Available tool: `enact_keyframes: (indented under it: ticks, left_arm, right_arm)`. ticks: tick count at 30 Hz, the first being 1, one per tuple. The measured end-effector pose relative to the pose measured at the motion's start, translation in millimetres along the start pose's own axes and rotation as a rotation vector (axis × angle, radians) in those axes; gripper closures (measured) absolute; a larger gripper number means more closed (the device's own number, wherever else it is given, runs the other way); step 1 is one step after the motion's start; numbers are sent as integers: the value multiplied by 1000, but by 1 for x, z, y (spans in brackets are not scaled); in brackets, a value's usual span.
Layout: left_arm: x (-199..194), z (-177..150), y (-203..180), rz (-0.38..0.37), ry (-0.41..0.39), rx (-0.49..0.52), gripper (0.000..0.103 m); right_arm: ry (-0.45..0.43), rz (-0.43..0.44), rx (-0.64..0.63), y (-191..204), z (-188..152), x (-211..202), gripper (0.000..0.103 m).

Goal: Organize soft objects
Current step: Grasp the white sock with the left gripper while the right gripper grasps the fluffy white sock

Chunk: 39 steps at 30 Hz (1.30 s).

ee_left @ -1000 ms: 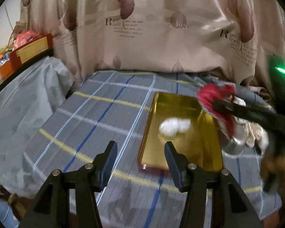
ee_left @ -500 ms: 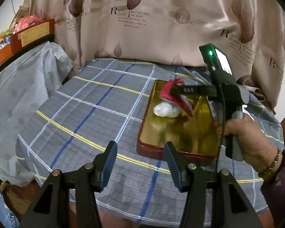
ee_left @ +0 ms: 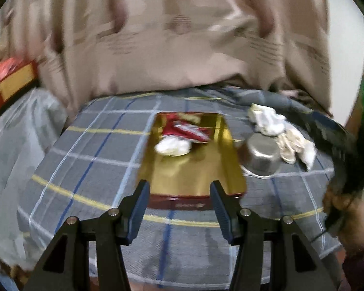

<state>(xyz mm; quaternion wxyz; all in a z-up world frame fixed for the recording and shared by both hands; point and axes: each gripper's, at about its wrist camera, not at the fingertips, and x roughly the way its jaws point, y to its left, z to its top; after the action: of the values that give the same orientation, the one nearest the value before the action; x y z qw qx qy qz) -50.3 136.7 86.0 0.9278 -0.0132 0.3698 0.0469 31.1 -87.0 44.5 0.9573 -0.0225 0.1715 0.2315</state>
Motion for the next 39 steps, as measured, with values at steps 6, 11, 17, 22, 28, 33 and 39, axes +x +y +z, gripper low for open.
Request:
enact_keyframes:
  ticks: [6,11,17,22,28,33,39]
  left_arm:
    - [26,42,-59,-166,-37,123,50]
    - [78,97,-119,-292,-55,269,50]
    - [154,142,-174,-385,51,456,50]
    - [205,154,-176,-463,178,442,50]
    - [240,155,-175,-440,214,433,50]
    - [260,150,-178,-447,267,428,50]
    - [265,141,-191,-431,251,487,50]
  right_arm:
    - [112,-301,-65,-96,-54,-32,1]
    - [198,-414,5,-165,-79,-36,1]
    - [181,-370,95,-191,-77,-37,1]
    - [147,-333,78,-184,-79,-43,1]
    - [135,-318,70,-179,-80,-49,1]
    - [148,-300,55,-176,-79,-45,1]
    - [159,-300,51,-175,-78,-43,1]
